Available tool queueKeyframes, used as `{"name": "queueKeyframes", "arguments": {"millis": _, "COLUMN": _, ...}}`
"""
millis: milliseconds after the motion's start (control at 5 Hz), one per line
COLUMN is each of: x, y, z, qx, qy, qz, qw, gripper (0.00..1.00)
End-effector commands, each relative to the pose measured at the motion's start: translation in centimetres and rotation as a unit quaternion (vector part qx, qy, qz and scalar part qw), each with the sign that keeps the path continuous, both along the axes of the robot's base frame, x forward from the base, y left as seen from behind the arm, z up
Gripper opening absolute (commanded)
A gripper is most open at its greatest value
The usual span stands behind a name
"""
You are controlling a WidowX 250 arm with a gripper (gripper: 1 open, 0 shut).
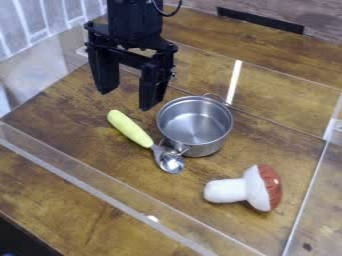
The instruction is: Move the green spoon to the right side of the table
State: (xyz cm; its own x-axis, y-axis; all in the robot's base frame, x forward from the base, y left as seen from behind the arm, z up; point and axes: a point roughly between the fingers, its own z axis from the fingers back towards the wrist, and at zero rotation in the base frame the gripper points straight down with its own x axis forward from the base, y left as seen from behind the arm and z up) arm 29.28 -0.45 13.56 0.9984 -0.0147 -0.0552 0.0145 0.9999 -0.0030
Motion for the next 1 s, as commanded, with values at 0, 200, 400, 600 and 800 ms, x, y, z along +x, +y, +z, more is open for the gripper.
{"name": "queueKeyframes", "arguments": {"millis": 0, "x": 0.2, "y": 0.5, "z": -1.2, "qx": -0.003, "qy": 0.000, "qz": -0.016, "qw": 0.9999, "gripper": 1.00}}
{"name": "queueKeyframes", "arguments": {"millis": 200, "x": 0.1, "y": 1.3, "z": -1.0, "qx": -0.004, "qy": -0.004, "qz": 0.044, "qw": 0.9990, "gripper": 1.00}}
{"name": "queueKeyframes", "arguments": {"millis": 400, "x": 0.7, "y": 1.6, "z": -0.7, "qx": -0.004, "qy": -0.015, "qz": 0.028, "qw": 0.9995, "gripper": 1.00}}
{"name": "queueKeyframes", "arguments": {"millis": 600, "x": 1.3, "y": 1.6, "z": -0.9, "qx": -0.001, "qy": -0.021, "qz": 0.013, "qw": 0.9997, "gripper": 1.00}}
{"name": "queueKeyframes", "arguments": {"millis": 800, "x": 2.1, "y": 1.2, "z": -0.5, "qx": 0.002, "qy": -0.027, "qz": 0.026, "qw": 0.9993, "gripper": 1.00}}
